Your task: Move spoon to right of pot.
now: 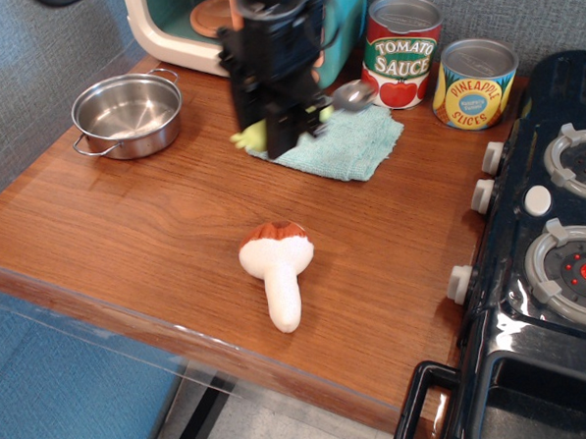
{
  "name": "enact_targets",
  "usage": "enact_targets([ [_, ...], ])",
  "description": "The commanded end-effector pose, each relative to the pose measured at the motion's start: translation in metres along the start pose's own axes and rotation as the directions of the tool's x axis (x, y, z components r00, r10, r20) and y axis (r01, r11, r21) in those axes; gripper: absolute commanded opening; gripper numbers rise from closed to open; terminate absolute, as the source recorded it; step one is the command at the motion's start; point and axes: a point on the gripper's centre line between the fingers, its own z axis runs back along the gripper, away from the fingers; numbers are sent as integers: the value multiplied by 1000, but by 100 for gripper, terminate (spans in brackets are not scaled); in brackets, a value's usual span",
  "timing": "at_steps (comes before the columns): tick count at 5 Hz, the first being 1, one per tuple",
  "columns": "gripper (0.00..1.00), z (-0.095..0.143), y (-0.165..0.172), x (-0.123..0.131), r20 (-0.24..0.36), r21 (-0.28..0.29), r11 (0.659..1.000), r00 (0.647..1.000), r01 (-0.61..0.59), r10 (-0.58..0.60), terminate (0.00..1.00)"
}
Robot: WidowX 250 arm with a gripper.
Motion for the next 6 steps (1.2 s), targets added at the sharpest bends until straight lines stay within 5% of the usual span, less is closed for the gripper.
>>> enact_targets([
  [1, 0, 8, 41, -66, -17, 76, 987, 990, -139, 141, 0],
  [3, 0, -14, 67, -99, -99, 70, 948, 944, -310, 316, 0],
  [5, 0, -31, 66, -104, -172, 58, 954, 938, -295, 301, 0],
  [6, 100, -34, 66, -104, -187, 52, 953, 934, -300, 304, 0],
])
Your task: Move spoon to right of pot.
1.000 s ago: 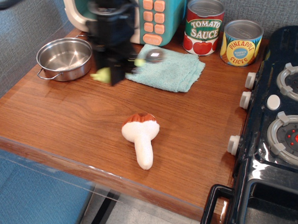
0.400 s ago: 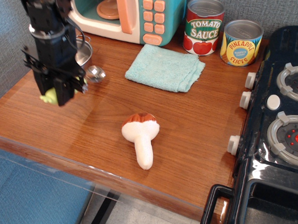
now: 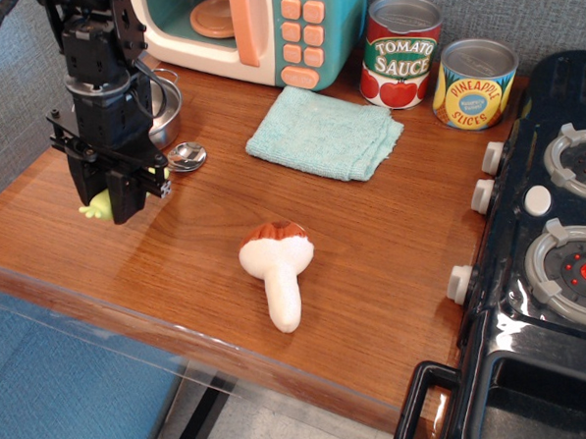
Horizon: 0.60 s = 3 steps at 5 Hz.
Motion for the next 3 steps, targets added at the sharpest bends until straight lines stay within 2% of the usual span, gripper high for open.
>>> enact_targets([
  [1, 100, 7, 1, -8, 20, -2, 1000, 999, -27, 27, 0],
  [2, 100, 11, 1, -8, 34, -7, 1000, 999, -24, 24, 0],
  [3, 100, 21, -1, -9, 88, -33, 999, 996, -10, 13, 0],
])
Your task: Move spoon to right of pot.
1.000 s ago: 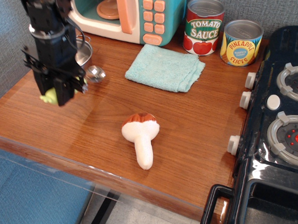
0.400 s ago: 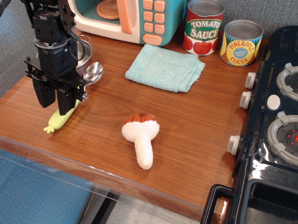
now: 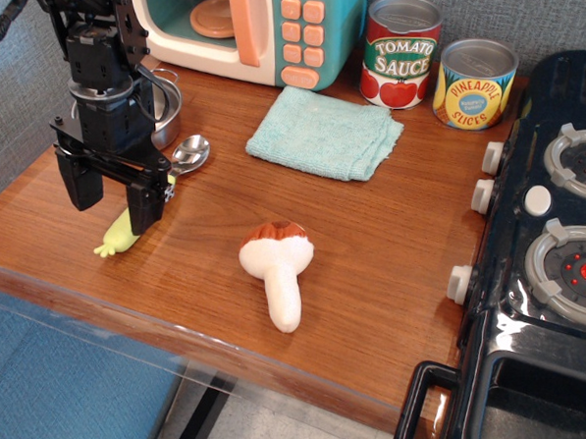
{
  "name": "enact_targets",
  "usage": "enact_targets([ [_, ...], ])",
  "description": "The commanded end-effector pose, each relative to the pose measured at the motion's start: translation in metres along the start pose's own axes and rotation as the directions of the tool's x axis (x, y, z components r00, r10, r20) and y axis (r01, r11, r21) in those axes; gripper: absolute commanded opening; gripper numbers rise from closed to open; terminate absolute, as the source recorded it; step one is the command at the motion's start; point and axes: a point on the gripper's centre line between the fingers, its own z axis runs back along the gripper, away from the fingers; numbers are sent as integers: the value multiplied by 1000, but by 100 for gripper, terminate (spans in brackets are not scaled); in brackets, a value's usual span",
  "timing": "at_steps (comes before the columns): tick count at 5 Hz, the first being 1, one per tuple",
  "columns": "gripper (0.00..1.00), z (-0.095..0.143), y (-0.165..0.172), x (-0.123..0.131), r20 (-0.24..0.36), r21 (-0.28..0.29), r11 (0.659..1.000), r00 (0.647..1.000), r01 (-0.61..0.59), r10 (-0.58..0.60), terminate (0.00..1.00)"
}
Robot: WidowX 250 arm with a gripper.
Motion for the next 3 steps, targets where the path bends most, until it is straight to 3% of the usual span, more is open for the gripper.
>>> enact_targets([
  [1, 100, 24, 3, -10, 105, -23, 1000, 994, -4, 6, 0],
  [2, 100, 24, 3, -10, 105, -23, 1000, 994, -4, 6, 0],
  [3, 100, 24, 3, -10, 105, -23, 1000, 994, -4, 6, 100],
])
